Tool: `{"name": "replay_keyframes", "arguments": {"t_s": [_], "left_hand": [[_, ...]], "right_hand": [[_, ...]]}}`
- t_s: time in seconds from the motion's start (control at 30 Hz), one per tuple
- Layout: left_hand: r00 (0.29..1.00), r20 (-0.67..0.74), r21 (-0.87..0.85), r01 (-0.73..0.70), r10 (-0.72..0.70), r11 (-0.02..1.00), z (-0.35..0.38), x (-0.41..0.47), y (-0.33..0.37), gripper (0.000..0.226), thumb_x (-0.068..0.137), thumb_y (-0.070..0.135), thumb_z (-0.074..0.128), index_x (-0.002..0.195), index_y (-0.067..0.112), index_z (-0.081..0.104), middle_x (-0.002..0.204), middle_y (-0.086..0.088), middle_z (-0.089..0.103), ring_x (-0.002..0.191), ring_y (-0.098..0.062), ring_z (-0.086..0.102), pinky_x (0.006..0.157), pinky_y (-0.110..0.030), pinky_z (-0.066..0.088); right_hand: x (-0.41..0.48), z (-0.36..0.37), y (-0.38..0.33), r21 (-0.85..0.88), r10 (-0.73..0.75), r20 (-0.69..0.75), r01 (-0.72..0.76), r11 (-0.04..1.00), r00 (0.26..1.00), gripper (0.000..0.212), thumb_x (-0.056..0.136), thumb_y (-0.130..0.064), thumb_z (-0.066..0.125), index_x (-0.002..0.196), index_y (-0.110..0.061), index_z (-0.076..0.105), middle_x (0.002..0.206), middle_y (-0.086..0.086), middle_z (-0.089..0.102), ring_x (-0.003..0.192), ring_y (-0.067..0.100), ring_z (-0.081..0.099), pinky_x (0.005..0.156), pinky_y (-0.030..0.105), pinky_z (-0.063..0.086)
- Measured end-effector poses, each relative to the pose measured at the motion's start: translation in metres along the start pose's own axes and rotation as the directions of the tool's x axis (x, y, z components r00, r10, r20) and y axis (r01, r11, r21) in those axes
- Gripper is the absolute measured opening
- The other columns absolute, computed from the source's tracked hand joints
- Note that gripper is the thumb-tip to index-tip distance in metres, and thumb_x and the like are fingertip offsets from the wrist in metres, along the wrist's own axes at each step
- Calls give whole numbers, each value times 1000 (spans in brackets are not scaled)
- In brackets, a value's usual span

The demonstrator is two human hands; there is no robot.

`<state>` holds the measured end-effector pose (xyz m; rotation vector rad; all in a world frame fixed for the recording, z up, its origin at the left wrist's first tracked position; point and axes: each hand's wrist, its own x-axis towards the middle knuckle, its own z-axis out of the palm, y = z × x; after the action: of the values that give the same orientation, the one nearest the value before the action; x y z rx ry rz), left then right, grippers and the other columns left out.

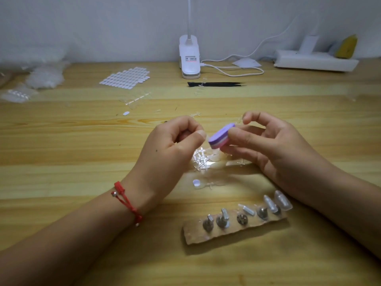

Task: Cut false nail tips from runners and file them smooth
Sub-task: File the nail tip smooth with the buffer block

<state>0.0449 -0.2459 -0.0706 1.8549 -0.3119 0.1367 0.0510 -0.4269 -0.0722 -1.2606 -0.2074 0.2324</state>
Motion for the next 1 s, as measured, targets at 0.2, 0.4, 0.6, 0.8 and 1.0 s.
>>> {"name": "replay_keyframes", "arguments": {"t_s": [0.2,0.4,0.6,0.8,1.0], "left_hand": [[998,47,81,-52,49,995,1,-1,0,21,80,24,48,71,6,55,60,-7,40,54,-6,36,52,-15,31],[992,67,162,-114,105,980,2,-2,2,19,80,19,46,71,5,53,65,-2,45,60,-5,39,56,-14,31],[1000,15,-58,-18,19,998,-1,-1,4,18,84,24,63,74,9,61,61,6,46,56,-4,37,53,-9,32],[993,0,-220,115,-118,969,-2,-2,6,25,68,38,72,78,15,76,60,1,51,53,-7,38,46,-10,33],[996,63,-261,79,-65,962,0,-5,10,15,79,17,70,86,4,74,49,18,57,47,7,50,50,0,34]], "right_hand": [[1,0,3,4,7,-3,-7,1000,1000,47,64,-11,80,99,-12,49,80,7,73,78,25,73,69,27,58],[3,2,0,-7,70,26,-70,998,997,56,62,-11,81,108,-11,49,78,8,73,74,23,73,66,26,58],[5,-4,-9,238,68,-103,-42,970,992,23,82,-2,56,105,-6,53,73,9,67,70,20,69,78,37,60],[-2,5,-3,-129,32,28,-28,991,999,14,87,-15,57,76,-11,65,63,1,45,46,11,37,37,20,34],[-5,6,-1,-210,-18,23,23,978,1000,16,68,-34,74,77,-21,73,51,-7,42,42,4,33,37,15,30]]}}
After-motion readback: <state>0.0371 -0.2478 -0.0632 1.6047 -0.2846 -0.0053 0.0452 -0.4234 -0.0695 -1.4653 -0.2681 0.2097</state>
